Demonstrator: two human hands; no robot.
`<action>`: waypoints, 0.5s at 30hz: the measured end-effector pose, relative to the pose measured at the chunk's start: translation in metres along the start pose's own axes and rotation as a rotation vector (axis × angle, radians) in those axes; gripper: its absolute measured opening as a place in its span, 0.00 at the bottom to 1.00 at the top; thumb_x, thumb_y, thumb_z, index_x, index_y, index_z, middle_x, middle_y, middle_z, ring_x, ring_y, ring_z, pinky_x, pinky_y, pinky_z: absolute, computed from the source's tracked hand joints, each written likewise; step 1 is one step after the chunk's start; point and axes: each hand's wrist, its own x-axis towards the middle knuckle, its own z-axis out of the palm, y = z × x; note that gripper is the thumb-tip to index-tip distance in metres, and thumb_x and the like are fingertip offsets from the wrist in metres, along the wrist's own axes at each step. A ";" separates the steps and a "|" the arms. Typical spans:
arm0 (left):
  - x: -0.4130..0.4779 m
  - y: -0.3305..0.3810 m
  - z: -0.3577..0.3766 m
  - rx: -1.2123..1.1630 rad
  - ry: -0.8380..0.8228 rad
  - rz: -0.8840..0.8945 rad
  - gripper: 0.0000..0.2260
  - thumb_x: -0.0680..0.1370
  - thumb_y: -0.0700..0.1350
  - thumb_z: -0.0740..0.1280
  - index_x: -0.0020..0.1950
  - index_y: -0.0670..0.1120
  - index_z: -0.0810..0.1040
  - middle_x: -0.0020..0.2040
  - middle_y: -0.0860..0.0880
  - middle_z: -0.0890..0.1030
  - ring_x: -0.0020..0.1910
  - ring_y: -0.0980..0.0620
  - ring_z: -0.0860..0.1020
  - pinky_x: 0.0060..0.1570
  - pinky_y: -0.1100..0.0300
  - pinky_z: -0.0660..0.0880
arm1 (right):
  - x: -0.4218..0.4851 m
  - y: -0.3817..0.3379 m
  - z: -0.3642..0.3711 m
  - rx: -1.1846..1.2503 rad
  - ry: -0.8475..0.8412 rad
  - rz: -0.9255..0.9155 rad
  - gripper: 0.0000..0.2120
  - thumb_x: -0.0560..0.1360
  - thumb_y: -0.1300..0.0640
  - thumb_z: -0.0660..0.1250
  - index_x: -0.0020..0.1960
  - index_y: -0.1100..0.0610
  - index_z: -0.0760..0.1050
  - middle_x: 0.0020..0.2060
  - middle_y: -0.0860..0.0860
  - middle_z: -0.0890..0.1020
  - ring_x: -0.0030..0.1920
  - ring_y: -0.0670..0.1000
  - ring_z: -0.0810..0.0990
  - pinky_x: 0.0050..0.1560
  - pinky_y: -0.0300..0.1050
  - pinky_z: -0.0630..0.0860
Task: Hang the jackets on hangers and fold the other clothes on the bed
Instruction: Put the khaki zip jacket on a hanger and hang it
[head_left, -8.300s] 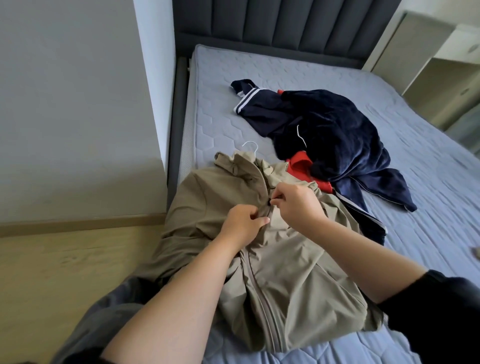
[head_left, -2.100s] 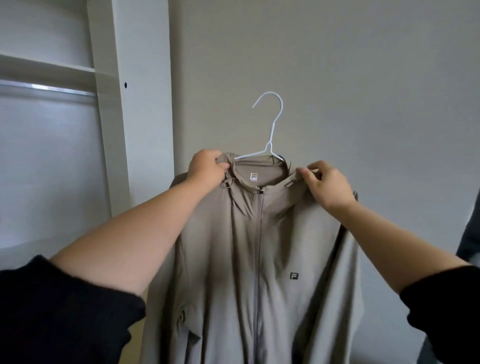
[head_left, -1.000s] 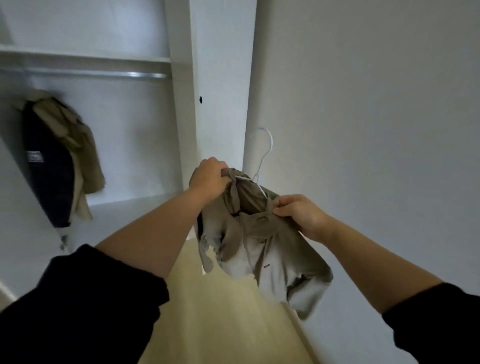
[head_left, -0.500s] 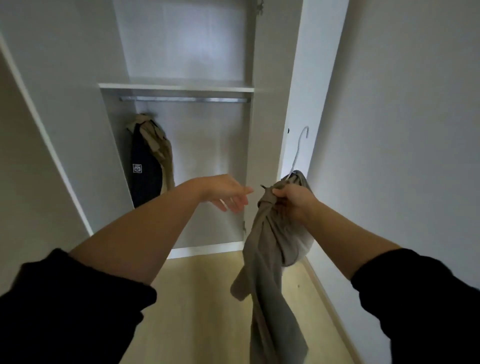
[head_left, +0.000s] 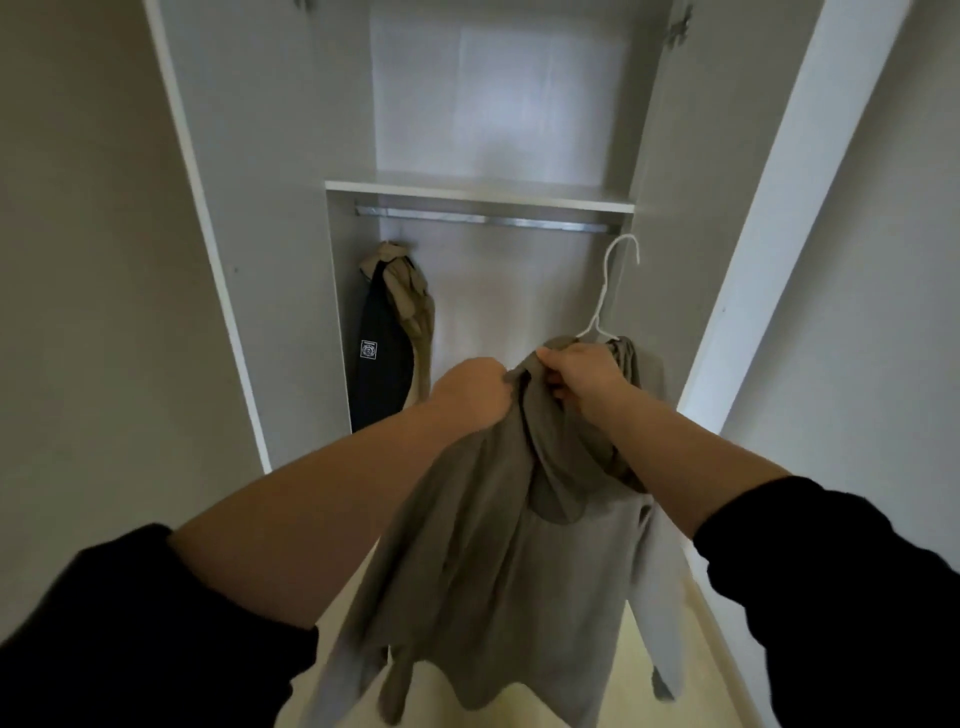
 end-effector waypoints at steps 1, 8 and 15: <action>0.014 -0.009 -0.001 -0.003 0.044 -0.001 0.15 0.82 0.45 0.56 0.36 0.43 0.69 0.39 0.45 0.72 0.42 0.46 0.72 0.43 0.57 0.65 | 0.014 -0.002 0.002 -0.044 -0.005 -0.033 0.10 0.77 0.58 0.67 0.38 0.59 0.74 0.33 0.55 0.76 0.35 0.52 0.74 0.33 0.42 0.71; 0.147 -0.066 -0.007 -0.009 0.034 -0.153 0.18 0.82 0.45 0.56 0.32 0.45 0.66 0.35 0.47 0.69 0.42 0.46 0.72 0.49 0.55 0.70 | 0.147 0.003 0.013 -0.328 -0.234 -0.045 0.15 0.81 0.52 0.58 0.51 0.63 0.78 0.41 0.54 0.79 0.41 0.52 0.76 0.45 0.44 0.72; 0.276 -0.120 -0.010 -0.169 0.054 -0.431 0.17 0.82 0.42 0.58 0.32 0.49 0.62 0.34 0.53 0.65 0.31 0.59 0.63 0.35 0.62 0.66 | 0.278 0.031 0.053 -0.657 -0.381 -0.176 0.13 0.79 0.57 0.61 0.40 0.65 0.76 0.39 0.58 0.79 0.46 0.57 0.78 0.45 0.41 0.70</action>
